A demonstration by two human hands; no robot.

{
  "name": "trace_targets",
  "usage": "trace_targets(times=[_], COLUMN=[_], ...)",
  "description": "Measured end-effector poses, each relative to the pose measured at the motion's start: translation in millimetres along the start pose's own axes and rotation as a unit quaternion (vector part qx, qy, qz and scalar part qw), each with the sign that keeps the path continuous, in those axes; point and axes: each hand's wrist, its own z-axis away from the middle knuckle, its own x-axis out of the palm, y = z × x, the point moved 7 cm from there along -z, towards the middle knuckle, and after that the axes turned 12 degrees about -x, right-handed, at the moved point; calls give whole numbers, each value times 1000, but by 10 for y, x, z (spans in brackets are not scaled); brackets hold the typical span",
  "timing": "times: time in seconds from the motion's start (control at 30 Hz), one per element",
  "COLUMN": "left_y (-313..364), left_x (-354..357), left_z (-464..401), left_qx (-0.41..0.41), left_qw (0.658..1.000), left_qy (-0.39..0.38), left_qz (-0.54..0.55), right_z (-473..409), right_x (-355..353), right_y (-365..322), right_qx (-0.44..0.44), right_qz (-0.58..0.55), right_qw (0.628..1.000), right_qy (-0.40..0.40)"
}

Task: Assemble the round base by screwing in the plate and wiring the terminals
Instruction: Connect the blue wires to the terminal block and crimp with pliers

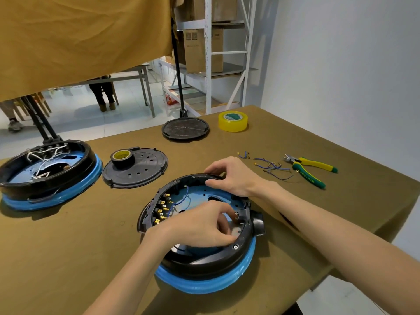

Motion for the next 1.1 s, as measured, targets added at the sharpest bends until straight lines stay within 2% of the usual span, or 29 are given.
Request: trace_targets(times=[0.07,0.13,0.27,0.4,0.57,0.67,0.73,0.8,0.93,1.0,1.1], left_y=[6,-42,-139,-181,-149,-130,-119,-123,-174,-169,-126], left_x=[1,-107,-370,-405,-304,-380,-450,-501,-449,-415,-352], left_z=[-6,8,101,104,47,82,116,144,133,128,79], left_qx=[10,12,39,54,63,66,70,61,15,8,5], left_qw=[1000,998,993,987,988,977,964,958,980,981,979], left_qy=[8,48,105,145,120,153,198,237,188,192,202], left_qz=[-19,-27,33,41,71,135,165,151,64,17,11], right_z=[5,23,45,221,662,681,579,461,281,251,251], right_x=[0,-1,-8,-82,-1,-82,-108,-104,-78,-60,-43], right_y=[23,48,17,-32,-23,-5,31,98,187,214,251], right_qx=[0,3,16,66,119,111,100,95,84,81,84], right_qz=[12,20,36,118,81,47,29,26,-3,-12,-18], right_qw=[1000,1000,999,991,989,990,992,994,996,996,995], right_qy=[3,8,2,9,23,76,73,55,38,39,50])
